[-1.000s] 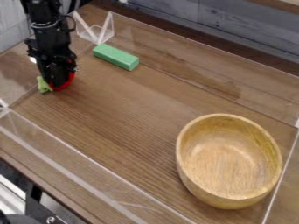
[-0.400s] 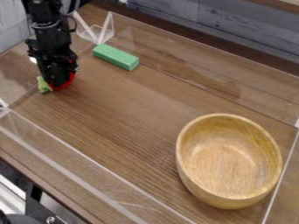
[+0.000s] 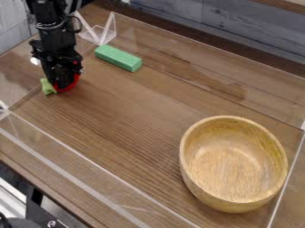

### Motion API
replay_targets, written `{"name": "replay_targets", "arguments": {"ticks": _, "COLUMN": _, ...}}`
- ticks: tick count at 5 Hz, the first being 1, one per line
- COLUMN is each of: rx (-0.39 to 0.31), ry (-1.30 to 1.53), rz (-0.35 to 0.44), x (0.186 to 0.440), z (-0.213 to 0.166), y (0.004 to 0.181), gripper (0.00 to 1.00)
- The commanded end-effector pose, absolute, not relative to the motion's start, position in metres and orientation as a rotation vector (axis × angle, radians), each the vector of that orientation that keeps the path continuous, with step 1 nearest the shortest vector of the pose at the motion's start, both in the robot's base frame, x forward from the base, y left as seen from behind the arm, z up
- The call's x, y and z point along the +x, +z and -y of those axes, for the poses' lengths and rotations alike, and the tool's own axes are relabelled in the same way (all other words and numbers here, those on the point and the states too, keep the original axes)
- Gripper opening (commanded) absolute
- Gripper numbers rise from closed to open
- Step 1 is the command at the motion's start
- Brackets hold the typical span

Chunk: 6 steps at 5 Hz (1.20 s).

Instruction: Move the red object to the left side of the table

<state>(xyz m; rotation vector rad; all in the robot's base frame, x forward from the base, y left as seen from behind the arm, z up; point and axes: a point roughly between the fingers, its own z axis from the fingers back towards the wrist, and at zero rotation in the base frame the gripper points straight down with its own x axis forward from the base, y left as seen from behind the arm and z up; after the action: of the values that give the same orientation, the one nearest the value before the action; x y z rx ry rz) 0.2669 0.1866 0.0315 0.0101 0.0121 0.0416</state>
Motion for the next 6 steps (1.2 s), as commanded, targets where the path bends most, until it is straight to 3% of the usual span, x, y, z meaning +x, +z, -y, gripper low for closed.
{"name": "replay_targets", "arguments": {"ticks": 1, "rx": 0.016, "ry": 0.033, "rz": 0.008, "x": 0.2720, "z": -0.1822, "y": 0.0428, "gripper": 0.00}}
{"name": "replay_targets", "arguments": {"ticks": 6, "rx": 0.004, "ry": 0.041, "rz": -0.005, "x": 0.2751, "z": -0.1743, "y": 0.0460, "gripper": 0.00}}
